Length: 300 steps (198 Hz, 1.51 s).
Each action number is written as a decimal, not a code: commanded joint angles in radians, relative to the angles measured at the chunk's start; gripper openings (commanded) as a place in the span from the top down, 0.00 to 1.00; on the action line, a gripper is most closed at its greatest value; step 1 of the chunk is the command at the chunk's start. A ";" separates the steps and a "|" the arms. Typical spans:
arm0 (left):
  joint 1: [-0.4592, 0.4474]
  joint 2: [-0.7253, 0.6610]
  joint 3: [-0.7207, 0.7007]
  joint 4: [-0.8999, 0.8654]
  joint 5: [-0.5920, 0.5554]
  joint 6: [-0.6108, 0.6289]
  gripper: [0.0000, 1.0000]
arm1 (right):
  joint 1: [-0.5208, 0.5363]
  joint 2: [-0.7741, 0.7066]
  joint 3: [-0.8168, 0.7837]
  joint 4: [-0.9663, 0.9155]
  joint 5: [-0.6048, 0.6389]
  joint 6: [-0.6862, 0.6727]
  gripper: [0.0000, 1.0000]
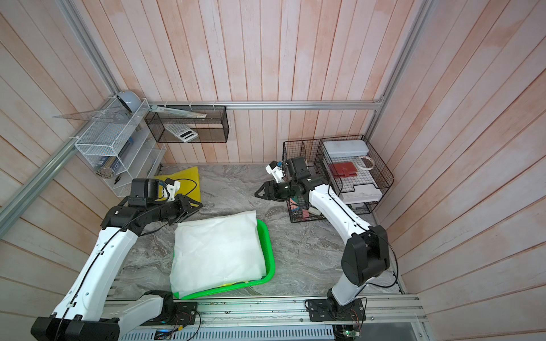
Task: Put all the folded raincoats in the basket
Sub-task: Place the raincoat in the basket.
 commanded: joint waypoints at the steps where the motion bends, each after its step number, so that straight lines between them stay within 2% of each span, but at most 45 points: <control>1: 0.004 -0.053 -0.120 -0.028 -0.086 -0.060 0.76 | 0.103 -0.007 -0.077 0.105 -0.075 0.114 0.52; 22: 0.003 -0.095 -0.212 0.026 -0.128 -0.091 0.75 | 0.230 0.010 -0.112 0.145 -0.022 0.136 0.56; 47: 0.004 -0.069 -0.282 0.054 -0.192 -0.098 0.75 | 0.338 0.077 -0.169 0.272 -0.011 0.213 0.62; 79: 0.007 -0.050 -0.307 0.033 -0.377 -0.098 0.75 | 0.355 0.154 -0.194 0.286 0.040 0.205 0.65; 93: 0.010 -0.057 -0.312 0.034 -0.402 -0.093 0.75 | 0.343 0.179 -0.206 0.268 0.064 0.193 0.67; 120: 0.011 -0.073 -0.330 0.051 -0.401 -0.089 0.75 | 0.318 0.202 -0.230 0.245 0.070 0.171 0.69; 172: 0.012 -0.068 -0.422 0.099 -0.371 -0.119 0.75 | 0.308 0.150 -0.218 0.227 0.066 0.175 0.68; 203: 0.012 -0.124 -0.318 0.066 -0.337 -0.124 0.70 | 0.324 0.068 -0.187 0.265 0.021 0.289 0.68; 224: 0.012 -0.142 -0.252 0.039 -0.302 -0.122 0.62 | 0.368 0.033 -0.191 0.331 0.054 0.375 0.68; 258: 0.012 -0.186 -0.290 0.068 -0.185 -0.161 0.61 | 0.437 0.088 -0.177 0.345 0.057 0.392 0.68; 283: 0.012 -0.206 -0.345 0.058 -0.211 -0.157 0.61 | 0.470 0.157 -0.174 0.359 0.051 0.390 0.69; 300: 0.012 -0.186 -0.368 0.048 -0.223 -0.150 0.61 | 0.471 0.203 -0.154 0.301 0.073 0.354 0.69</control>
